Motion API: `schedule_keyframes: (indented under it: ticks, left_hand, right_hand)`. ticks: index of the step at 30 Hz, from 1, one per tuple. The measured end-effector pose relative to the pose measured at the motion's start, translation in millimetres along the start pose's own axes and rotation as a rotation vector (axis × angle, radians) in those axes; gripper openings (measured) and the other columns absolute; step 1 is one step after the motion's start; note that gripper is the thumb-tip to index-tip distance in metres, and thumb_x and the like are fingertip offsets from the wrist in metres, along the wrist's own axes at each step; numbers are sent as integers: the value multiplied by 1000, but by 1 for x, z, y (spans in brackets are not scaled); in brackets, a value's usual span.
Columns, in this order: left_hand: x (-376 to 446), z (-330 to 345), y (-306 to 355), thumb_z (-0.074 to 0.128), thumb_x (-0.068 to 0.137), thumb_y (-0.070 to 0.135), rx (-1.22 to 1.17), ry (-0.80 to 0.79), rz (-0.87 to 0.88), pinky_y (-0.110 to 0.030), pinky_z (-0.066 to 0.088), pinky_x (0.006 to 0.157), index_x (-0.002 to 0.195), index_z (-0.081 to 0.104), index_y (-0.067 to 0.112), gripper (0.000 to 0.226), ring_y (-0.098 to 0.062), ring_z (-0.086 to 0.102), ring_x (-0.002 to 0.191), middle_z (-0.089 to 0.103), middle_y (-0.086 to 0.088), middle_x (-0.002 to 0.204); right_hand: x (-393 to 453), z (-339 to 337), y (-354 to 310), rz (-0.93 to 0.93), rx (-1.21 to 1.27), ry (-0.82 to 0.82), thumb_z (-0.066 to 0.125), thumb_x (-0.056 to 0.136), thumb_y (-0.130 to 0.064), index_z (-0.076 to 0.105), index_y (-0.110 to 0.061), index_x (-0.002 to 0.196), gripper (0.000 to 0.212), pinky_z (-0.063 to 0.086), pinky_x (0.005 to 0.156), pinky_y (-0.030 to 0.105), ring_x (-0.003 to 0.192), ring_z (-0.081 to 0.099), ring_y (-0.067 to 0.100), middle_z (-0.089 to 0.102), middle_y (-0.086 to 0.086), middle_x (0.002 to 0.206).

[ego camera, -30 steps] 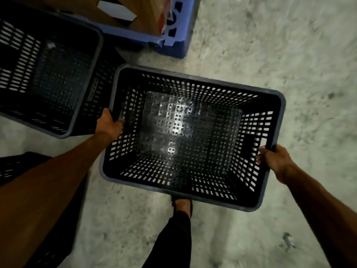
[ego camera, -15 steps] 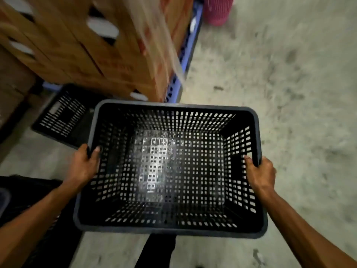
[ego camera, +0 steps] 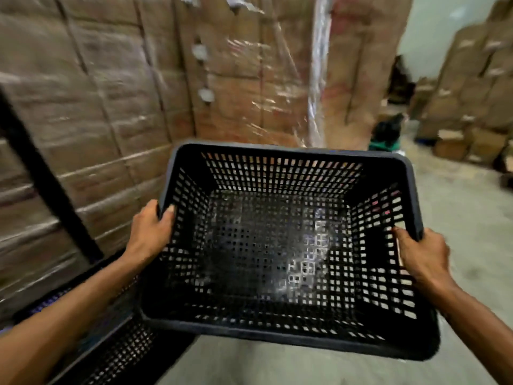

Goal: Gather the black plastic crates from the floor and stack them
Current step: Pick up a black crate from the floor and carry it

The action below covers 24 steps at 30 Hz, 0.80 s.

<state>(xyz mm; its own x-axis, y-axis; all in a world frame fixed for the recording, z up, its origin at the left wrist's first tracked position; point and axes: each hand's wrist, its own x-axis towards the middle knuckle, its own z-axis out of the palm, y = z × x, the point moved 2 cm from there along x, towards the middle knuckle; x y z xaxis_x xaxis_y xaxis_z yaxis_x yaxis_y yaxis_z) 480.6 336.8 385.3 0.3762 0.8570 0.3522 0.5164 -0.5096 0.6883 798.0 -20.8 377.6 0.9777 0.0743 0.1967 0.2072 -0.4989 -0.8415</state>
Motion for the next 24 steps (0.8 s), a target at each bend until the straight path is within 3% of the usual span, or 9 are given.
schedule_keyframes:
  ticks: [3, 8, 12, 19, 21, 24]
  left_hand:
    - [8, -66, -16, 51, 92, 27, -16, 159, 1, -36, 38, 62, 84, 54, 4, 25, -35, 62, 81, 63, -21, 82]
    - [16, -155, -72, 50, 92, 31, -54, 310, -81, -44, 47, 60, 83, 53, 8, 24, -36, 62, 71, 62, -15, 73]
    - [24, -213, -129, 51, 92, 29, -52, 401, -147, -45, 49, 64, 90, 57, 8, 22, -40, 63, 78, 64, -20, 79]
    - [25, -293, -232, 52, 91, 31, 49, 606, -261, -28, 39, 51, 85, 55, 21, 13, -24, 55, 65, 59, 4, 67]
    - [25, -302, -255, 52, 91, 31, 68, 645, -306, -32, 42, 52, 83, 52, 20, 14, -29, 57, 68, 60, -1, 68]
    - [22, -306, -289, 52, 92, 26, 70, 669, -367, -48, 51, 70, 98, 59, 6, 21, -37, 63, 83, 68, -21, 88]
  right_hand:
    - [-9, 25, -57, -105, 88, -45, 60, 87, -30, 53, -3, 63, 36, 34, 48, 33, 52, 40, 20, 47, 7, 53]
    - [-36, 104, -142, -234, 235, -210, 59, 88, -24, 56, -3, 70, 28, 32, 48, 33, 56, 40, 14, 47, 5, 54]
    - [-68, 183, -199, -299, 302, -406, 56, 91, -17, 61, 2, 79, 23, 33, 55, 33, 65, 51, 20, 59, 15, 69]
    - [-135, 332, -291, -463, 229, -582, 54, 93, -22, 55, -2, 76, 26, 32, 50, 25, 61, 48, 23, 51, 8, 63]
    - [-151, 364, -304, -481, 219, -606, 54, 92, -21, 52, -4, 72, 27, 31, 49, 24, 57, 46, 22, 48, 6, 60]
    - [-173, 416, -316, -497, 216, -682, 53, 93, -19, 47, -12, 63, 32, 31, 49, 27, 53, 43, 18, 46, 4, 57]
